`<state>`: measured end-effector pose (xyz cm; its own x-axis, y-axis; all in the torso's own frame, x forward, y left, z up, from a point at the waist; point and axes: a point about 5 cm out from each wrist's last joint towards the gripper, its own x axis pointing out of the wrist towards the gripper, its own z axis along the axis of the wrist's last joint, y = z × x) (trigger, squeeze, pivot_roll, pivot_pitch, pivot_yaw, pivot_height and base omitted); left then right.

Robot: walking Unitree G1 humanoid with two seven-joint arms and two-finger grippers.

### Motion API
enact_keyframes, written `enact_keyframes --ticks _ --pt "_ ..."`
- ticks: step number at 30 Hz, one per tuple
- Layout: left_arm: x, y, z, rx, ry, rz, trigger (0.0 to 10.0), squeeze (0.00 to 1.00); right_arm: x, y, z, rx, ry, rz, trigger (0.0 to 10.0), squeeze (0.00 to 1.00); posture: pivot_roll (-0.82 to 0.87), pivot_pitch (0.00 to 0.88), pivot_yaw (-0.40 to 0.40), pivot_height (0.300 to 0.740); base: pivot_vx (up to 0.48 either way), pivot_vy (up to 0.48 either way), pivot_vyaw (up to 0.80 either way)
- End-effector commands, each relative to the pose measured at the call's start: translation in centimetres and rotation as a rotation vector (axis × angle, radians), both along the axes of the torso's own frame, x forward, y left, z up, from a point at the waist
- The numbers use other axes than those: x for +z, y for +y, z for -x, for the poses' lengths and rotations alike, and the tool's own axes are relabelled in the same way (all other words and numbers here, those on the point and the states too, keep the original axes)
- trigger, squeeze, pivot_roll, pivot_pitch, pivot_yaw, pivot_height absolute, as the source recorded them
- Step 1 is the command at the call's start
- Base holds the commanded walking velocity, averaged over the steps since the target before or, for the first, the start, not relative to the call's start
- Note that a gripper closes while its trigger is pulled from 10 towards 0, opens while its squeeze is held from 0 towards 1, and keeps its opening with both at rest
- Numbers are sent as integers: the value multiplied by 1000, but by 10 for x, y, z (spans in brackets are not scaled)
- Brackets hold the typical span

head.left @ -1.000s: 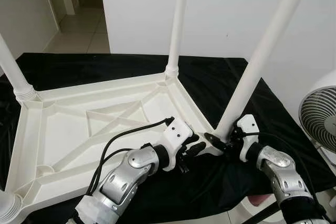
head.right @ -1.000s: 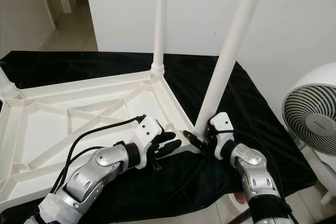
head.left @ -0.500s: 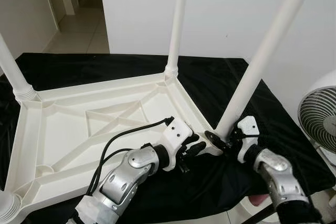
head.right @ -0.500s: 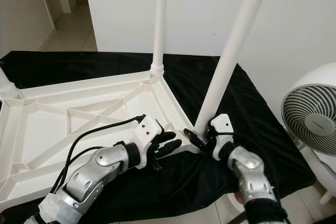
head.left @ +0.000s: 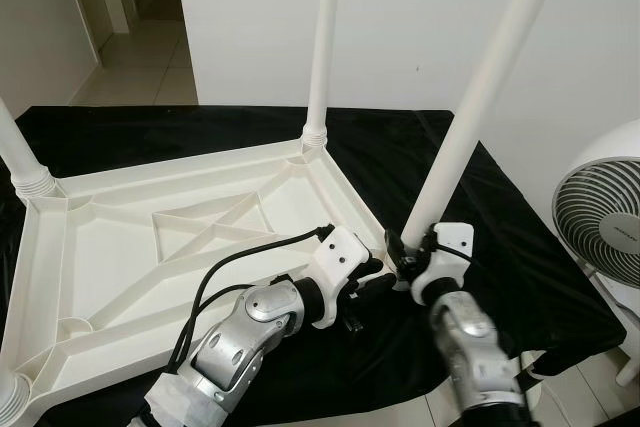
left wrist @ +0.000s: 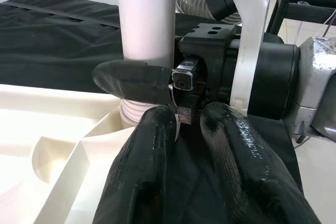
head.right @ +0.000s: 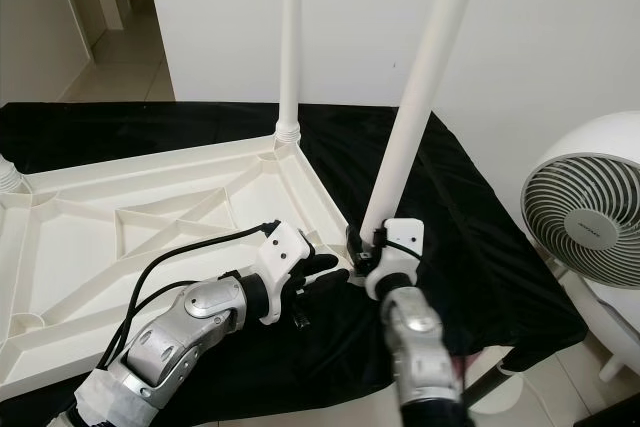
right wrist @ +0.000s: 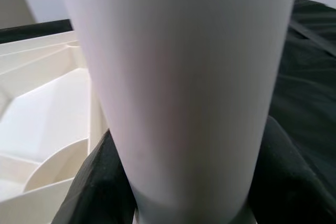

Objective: Building children table

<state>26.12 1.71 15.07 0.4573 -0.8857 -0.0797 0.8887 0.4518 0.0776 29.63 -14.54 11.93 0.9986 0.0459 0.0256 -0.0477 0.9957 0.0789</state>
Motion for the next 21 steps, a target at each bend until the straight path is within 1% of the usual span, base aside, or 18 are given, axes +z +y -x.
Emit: enact_keyframes --ticks 1,2,3,5,8,9,11,12,13,15,17,18,20,21 --pt "-1 -3 6 -74 11 -8 10000 0 -12 -2 5 -92 82 -14 10000 0 -23 9 -46 740 0 0 0" --pt "-1 -3 6 -74 11 -8 10000 0 -12 -2 5 -92 82 -14 10000 0 -23 9 -46 740 0 0 0" --pt "-1 -3 6 -73 11 -8 10000 0 -12 3 8 -114 92 -11 10000 0 -23 9 -48 740 0 0 0" --pt "-1 -2 5 -70 15 -4 10000 0 -10 10 9 -108 98 -18 10000 0 -26 11 -46 740 0 0 0" --pt "-2 -4 6 -75 19 -4 10000 0 -8 9 9 -120 96 -24 10000 0 -33 11 -43 740 0 0 0" --pt "-2 -5 7 -81 18 -5 10000 0 -6 9 10 -112 87 -30 10000 498 -33 11 -43 740 0 0 0" --pt "-2 -5 7 -86 16 -6 10000 0 -4 9 10 -104 78 -38 10000 498 -33 11 -43 740 0 0 0" --pt "-2 -5 7 -85 16 -7 10000 0 -2 11 10 -77 64 -50 10000 1000 -32 8 -44 740 0 0 0" --pt "-2 -5 6 -78 13 -11 10000 0 3 10 11 -44 27 -63 10000 1000 -30 5 -46 740 0 0 0" --pt "-2 -5 5 -75 12 -13 10000 0 5 9 11 -35 15 -72 10000 1000 -30 5 -46 740 0 0 0" --pt "-3 -4 5 -73 12 -15 10000 0 10 7 11 30 -26 -67 10000 1000 -30 2 -47 740 0 0 0" --pt "-3 -4 5 -73 12 -15 10000 0 10 7 11 30 -26 -67 10000 1000 -30 2 -47 740 0 0 0" --pt "-3 -4 6 -78 13 -9 10000 0 13 4 12 93 -49 -59 10000 1000 -26 0 -52 740 0 0 0" --pt "-2 -4 6 -79 13 -8 10000 0 13 4 12 103 -51 -58 10000 1000 -26 0 -52 740 0 0 0"
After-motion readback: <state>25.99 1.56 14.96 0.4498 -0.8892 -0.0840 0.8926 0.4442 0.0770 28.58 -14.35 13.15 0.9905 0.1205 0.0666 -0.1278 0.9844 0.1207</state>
